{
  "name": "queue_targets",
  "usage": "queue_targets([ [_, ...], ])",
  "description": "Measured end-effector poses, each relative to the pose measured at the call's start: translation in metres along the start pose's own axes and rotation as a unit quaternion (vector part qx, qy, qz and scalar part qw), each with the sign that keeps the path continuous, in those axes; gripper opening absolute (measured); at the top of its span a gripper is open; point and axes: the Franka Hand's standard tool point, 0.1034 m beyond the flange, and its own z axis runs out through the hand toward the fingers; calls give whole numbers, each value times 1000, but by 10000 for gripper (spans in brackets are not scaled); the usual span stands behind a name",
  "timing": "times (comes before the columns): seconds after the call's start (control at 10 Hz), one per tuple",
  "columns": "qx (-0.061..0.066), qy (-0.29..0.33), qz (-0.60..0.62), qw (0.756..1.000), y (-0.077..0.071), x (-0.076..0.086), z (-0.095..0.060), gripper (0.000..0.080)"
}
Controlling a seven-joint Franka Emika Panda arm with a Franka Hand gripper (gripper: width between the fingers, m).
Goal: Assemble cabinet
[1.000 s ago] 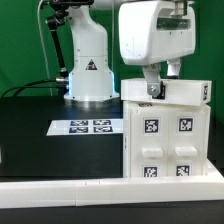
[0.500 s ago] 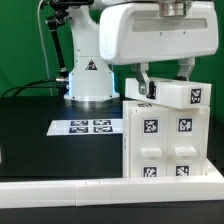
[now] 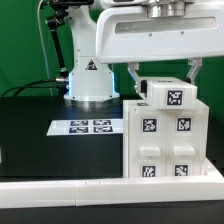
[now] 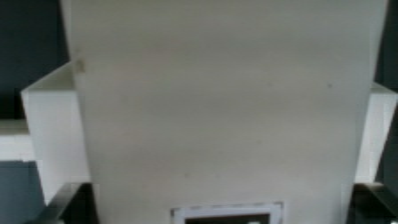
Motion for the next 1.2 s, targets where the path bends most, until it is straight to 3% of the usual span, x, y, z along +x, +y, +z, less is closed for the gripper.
queue_targets([
  [0.6, 7, 16, 197, 980, -3, 4, 1, 560],
  [1.2, 16, 13, 400, 916, -5, 4, 0, 560],
])
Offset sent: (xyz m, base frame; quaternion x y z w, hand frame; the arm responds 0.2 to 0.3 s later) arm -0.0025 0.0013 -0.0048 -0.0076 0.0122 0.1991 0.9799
